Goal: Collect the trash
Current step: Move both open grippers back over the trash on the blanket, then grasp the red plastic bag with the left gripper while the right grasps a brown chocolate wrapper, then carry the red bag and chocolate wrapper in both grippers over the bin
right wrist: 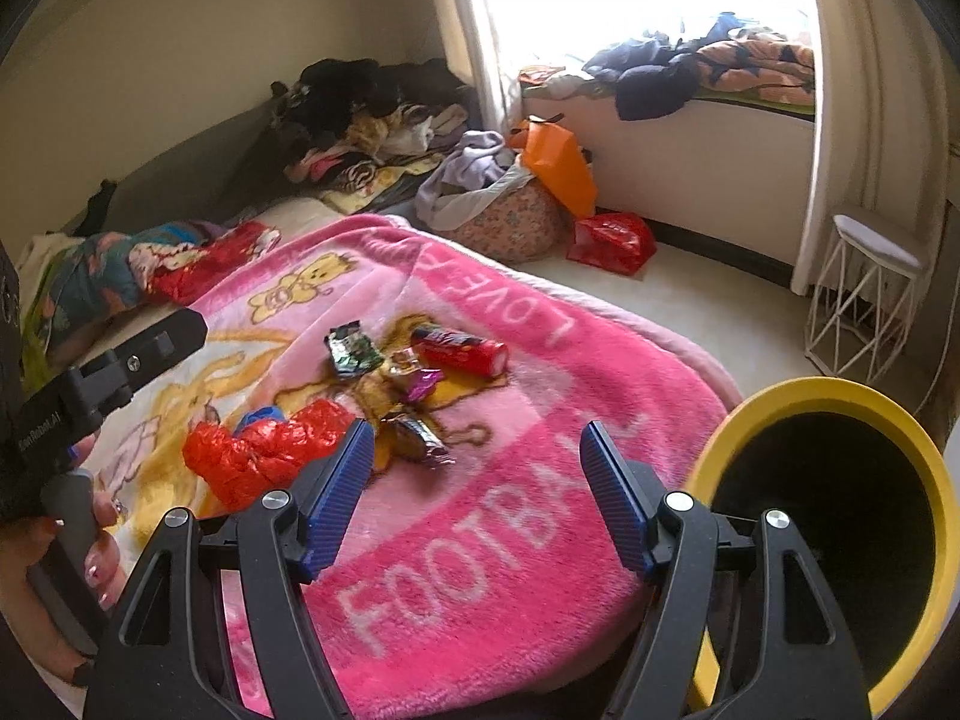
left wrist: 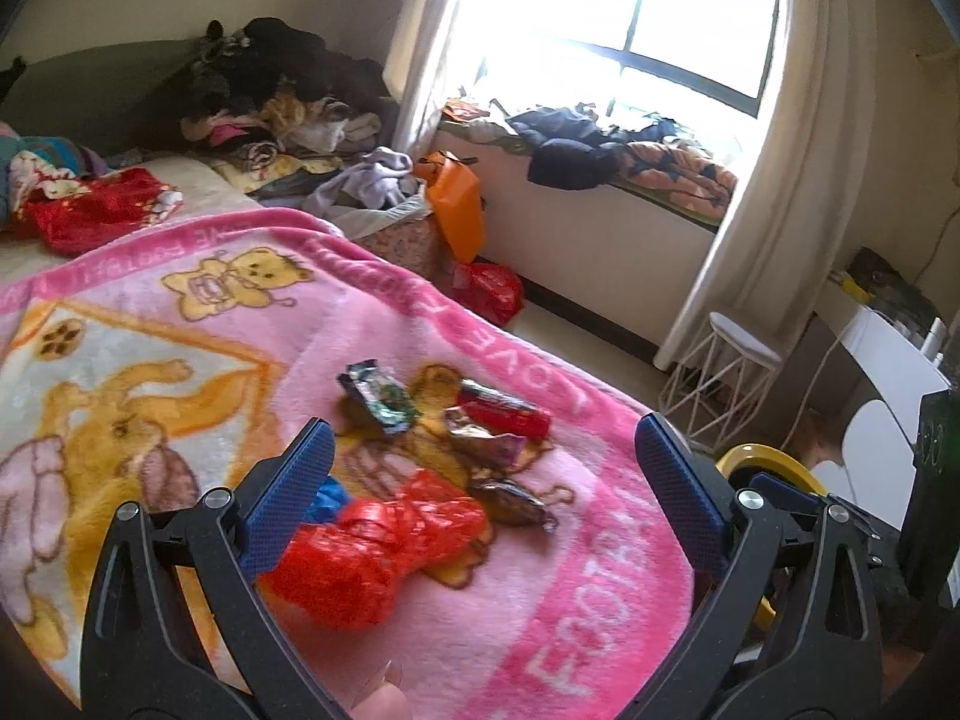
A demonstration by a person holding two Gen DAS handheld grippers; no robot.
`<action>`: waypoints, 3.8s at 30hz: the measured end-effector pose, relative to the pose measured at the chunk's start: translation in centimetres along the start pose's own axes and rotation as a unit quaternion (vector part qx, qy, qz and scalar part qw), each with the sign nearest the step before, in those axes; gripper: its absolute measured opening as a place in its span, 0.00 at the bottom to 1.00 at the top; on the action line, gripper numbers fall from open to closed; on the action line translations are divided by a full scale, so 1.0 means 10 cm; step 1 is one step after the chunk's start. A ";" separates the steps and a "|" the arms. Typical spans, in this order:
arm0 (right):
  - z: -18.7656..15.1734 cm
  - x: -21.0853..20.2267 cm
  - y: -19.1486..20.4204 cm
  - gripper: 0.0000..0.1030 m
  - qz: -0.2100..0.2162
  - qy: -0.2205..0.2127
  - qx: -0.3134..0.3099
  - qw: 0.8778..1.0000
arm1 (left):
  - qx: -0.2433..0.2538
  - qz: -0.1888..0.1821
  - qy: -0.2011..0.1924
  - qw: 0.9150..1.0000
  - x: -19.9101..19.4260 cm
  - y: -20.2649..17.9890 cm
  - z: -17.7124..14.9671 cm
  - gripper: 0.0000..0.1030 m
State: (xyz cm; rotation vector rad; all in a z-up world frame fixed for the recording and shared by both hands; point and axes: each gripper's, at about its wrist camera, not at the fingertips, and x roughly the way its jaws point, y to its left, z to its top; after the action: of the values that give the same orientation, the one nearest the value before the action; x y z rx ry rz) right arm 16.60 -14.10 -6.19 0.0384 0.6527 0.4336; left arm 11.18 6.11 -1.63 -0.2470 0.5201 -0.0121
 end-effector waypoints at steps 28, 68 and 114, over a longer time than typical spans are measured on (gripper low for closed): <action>-0.02 1.26 0.24 0.49 0.010 0.137 -0.073 0.988 | 0.006 0.025 0.092 0.995 0.15 0.58 -0.48 0.78; -0.11 0.34 -0.15 0.18 0.021 0.088 -0.026 0.996 | 0.064 -0.048 0.082 0.993 -0.01 -0.16 -0.40 0.08; -0.17 -0.57 -1.39 0.18 -0.088 0.010 0.120 0.989 | 0.113 -0.128 0.052 0.984 -0.02 -1.16 -0.31 0.08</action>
State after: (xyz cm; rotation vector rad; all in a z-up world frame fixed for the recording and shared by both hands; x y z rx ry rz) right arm 16.83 -29.19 -6.59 0.2028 0.7183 0.1836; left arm 10.08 -5.88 -1.34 -0.0899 0.5833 -0.3338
